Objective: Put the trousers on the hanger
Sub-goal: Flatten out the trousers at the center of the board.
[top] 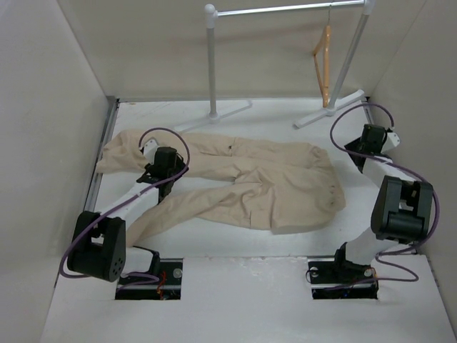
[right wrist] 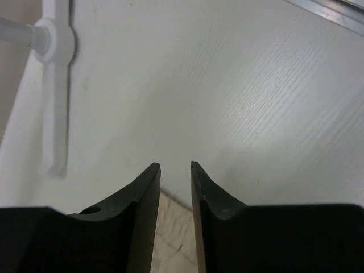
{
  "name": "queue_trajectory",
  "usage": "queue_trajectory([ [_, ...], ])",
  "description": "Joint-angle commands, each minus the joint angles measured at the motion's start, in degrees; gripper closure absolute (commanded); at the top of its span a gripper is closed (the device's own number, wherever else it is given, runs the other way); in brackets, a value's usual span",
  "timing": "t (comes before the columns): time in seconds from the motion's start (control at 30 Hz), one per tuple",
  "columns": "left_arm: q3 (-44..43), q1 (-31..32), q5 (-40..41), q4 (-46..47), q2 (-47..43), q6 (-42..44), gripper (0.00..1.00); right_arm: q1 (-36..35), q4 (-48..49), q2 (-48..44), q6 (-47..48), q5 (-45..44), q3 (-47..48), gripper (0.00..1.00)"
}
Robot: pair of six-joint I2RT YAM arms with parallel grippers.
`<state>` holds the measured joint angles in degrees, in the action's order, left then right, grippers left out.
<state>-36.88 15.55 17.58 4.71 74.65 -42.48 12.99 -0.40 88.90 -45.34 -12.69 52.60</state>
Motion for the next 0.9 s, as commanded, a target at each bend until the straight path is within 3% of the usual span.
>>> queue_trajectory([
  [0.0,0.5,0.05,-0.88,0.56,0.4,-0.23,0.45,-2.56,2.34,6.08,3.58,4.49,3.37,0.51],
  [0.03,0.41,0.4,-0.97,0.56,0.49,-0.24,0.45,-3.71,1.73,8.54,4.2,6.34,5.13,0.44],
  [0.17,0.76,1.89,-0.62,0.48,-0.56,-0.15,0.45,-5.13,1.2,14.45,4.91,9.26,8.83,0.4],
  [0.33,2.17,3.82,-0.53,1.79,0.4,-0.41,0.45,-6.53,1.73,15.42,5.0,8.91,10.24,0.34],
  [0.53,2.69,4.88,-0.53,3.11,1.64,-0.59,0.45,-8.73,-2.48,19.02,5.26,8.2,13.32,0.35],
  [0.67,3.75,3.57,-0.8,3.64,0.5,-0.5,0.45,-9.78,-3.11,19.12,5.0,7.77,11.65,0.49],
  [0.8,3.92,2.95,-0.97,4.34,0.58,-0.5,0.45,-9.87,-3.46,18.5,4.13,7.33,10.95,0.83],
  [0.87,3.84,2.77,-0.97,4.43,0.58,-0.5,0.45,-9.87,-3.64,17.8,3.33,6.45,10.86,0.94],
])
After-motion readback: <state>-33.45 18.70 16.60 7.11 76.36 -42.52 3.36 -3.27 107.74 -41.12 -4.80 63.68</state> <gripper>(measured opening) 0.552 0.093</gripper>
